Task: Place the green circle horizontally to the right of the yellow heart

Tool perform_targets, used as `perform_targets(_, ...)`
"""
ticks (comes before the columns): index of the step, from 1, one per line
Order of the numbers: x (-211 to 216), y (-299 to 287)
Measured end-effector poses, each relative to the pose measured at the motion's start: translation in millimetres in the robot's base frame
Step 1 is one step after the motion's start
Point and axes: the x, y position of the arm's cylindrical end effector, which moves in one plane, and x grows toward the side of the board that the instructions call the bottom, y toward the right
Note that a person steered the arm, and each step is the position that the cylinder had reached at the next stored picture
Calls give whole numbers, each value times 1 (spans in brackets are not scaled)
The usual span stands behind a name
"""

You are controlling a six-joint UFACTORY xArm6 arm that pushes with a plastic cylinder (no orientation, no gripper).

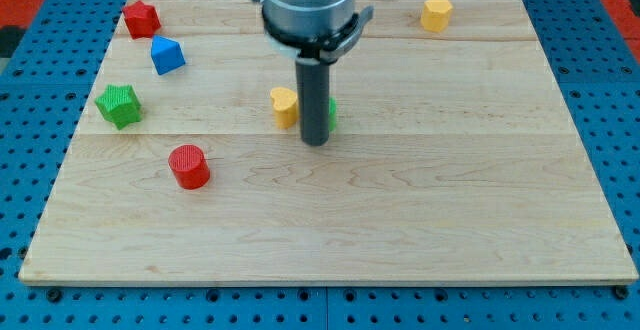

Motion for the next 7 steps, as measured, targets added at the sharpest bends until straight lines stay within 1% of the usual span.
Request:
perform_targets(1,-12,-19)
perform_targets(2,-39,10)
perform_targets(3,-43,89)
perform_targets(4,-63,58)
perform_targets(5,-90,36)
perform_targets(6,-143,93)
perform_targets(7,-75,119)
